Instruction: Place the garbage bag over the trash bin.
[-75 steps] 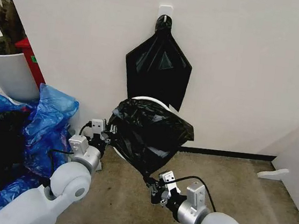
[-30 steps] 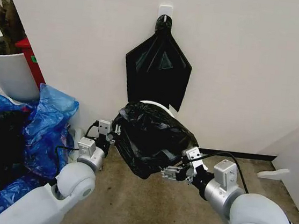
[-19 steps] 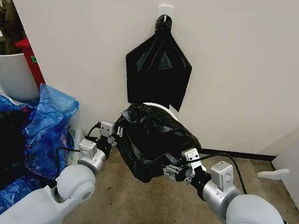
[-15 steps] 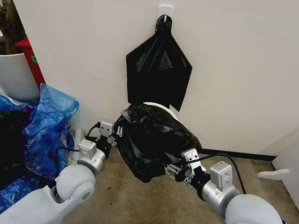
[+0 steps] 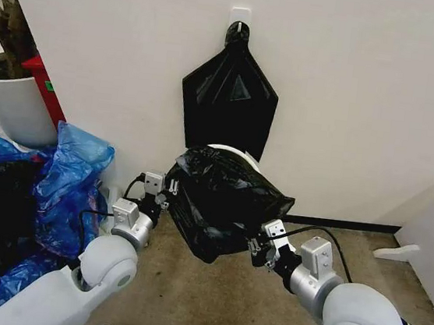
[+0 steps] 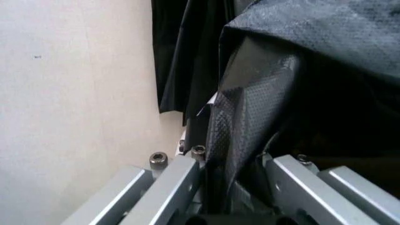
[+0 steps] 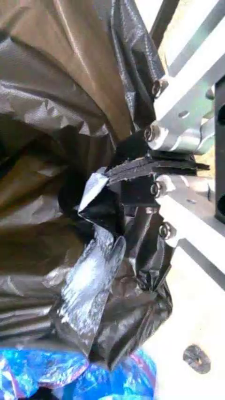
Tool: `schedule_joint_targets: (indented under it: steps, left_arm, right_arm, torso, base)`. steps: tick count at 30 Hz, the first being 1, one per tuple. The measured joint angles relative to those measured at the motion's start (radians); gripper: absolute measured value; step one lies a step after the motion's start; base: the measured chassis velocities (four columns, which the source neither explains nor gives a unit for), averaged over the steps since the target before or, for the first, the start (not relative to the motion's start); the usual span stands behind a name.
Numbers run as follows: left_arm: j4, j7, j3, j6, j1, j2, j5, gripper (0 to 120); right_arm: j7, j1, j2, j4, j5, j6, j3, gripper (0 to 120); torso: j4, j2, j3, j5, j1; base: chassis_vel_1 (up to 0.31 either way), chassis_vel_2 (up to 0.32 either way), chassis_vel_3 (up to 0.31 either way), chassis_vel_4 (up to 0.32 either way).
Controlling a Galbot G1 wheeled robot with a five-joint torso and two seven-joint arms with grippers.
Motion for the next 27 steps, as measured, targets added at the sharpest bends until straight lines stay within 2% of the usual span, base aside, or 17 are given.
schedule_joint_targets:
  steps: [6, 9, 13, 20, 27]
  left_arm:
    - [0.010, -0.014, 0.000, 0.006, -0.005, -0.006, -0.021, 1]
    - [0.008, -0.035, -0.009, 0.022, -0.007, -0.008, -0.074, 1]
    - [-0.006, -0.053, -0.028, 0.032, 0.000, -0.004, -0.122, 1]
    - [-0.044, -0.081, -0.069, 0.067, -0.001, 0.026, -0.246, 1]
    - [-0.068, -0.119, -0.078, 0.097, -0.014, 0.044, -0.357, 1]
  right_arm:
    - [-0.048, -0.022, -0.007, 0.030, -0.014, 0.037, -0.005, 0]
    - [-0.132, -0.057, -0.022, 0.032, -0.069, 0.045, -0.010, 0]
    - [-0.154, -0.065, -0.021, 0.010, -0.094, 0.038, -0.025, 0]
    - [-0.222, -0.104, -0.010, -0.084, -0.184, 0.032, -0.003, 0]
    - [-0.325, -0.130, 0.005, -0.205, -0.294, 0.070, 0.039, 0]
  torso:
    - [0.0000, 0.000, 0.000, -0.0001, 0.000]
    - [-0.0004, 0.000, 0.000, -0.0002, 0.000]
    - [0.0001, 0.000, 0.000, 0.0000, 0.000]
    - [0.0001, 0.000, 0.000, 0.0000, 0.000]
    - [0.0000, 0.000, 0.000, 0.0000, 0.000]
  base:
    - [0.000, 0.000, 0.000, 0.000]
    - [0.000, 0.000, 0.000, 0.000]
    - [0.000, 0.000, 0.000, 0.000]
    - [0.000, 0.000, 0.000, 0.000]
    - [0.000, 0.000, 0.000, 0.000]
